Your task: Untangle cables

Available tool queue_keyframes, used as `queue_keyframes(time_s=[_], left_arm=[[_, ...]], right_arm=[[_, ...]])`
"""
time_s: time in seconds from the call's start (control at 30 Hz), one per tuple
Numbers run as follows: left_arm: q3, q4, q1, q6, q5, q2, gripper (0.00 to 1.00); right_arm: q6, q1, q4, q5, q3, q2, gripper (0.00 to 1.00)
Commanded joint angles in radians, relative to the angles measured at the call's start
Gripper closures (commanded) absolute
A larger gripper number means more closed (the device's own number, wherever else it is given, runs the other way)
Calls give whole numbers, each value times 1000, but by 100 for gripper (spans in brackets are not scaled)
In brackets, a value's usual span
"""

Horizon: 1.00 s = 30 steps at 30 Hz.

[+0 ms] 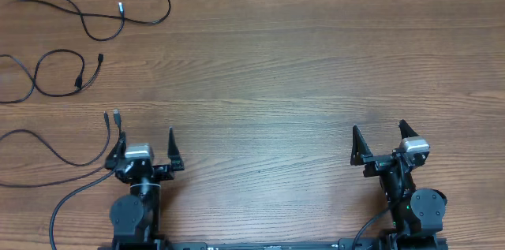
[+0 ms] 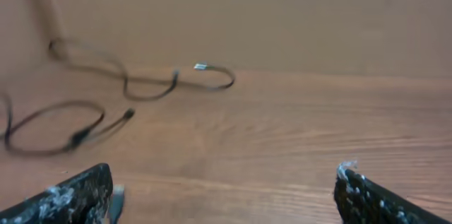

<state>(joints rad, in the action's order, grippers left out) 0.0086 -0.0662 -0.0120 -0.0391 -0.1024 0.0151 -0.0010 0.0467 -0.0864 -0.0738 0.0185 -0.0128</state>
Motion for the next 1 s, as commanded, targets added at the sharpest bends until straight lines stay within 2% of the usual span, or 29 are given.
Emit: queue_keyframes(time_s=[0.0, 0.17, 0.33, 0.67, 0.97], left_arm=[[-4, 4, 6, -99, -77, -12, 0], [-4, 3, 6, -93, -70, -12, 1], [-4, -2, 6, 7, -37, -12, 0], [-4, -2, 6, 63, -39, -12, 0], [-4, 0, 6, 62, -39, -11, 1]], right_arm=[[-7, 4, 5, 10, -10, 10, 0], [-7, 4, 5, 10, -10, 10, 0], [-7, 4, 5, 10, -10, 10, 0], [-7, 4, 5, 10, -10, 10, 0], [-7, 4, 5, 10, -10, 10, 0]])
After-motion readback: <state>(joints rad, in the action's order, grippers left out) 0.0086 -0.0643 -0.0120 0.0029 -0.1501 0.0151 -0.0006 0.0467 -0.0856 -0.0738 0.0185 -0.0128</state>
